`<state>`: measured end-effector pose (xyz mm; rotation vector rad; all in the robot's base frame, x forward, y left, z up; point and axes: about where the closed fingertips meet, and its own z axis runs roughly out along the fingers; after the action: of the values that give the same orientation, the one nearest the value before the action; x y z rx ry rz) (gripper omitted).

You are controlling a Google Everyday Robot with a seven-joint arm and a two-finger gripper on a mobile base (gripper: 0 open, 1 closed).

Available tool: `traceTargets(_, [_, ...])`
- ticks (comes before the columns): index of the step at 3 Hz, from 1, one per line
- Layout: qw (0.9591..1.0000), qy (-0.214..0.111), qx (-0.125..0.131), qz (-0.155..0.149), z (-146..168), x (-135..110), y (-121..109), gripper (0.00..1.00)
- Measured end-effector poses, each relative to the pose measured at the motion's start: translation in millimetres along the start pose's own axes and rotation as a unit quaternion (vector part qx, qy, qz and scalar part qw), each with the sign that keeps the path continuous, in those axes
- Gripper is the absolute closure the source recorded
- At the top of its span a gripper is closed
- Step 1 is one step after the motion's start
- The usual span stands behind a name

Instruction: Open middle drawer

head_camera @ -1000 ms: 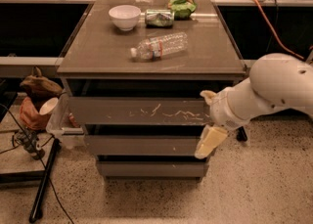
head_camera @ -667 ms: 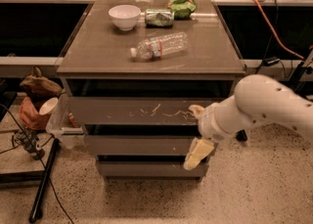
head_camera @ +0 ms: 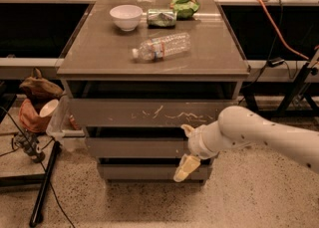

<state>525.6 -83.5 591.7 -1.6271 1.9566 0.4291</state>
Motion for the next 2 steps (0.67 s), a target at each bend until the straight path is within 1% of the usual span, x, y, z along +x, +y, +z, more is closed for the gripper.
traceTargets(1, [0.9999,0.011,0.001,0.005,54.8,20.7,-12.4,0.0])
traceTargets(2, [0.9999,0.011,0.001,0.005,54.9,20.7,-12.4,0.0])
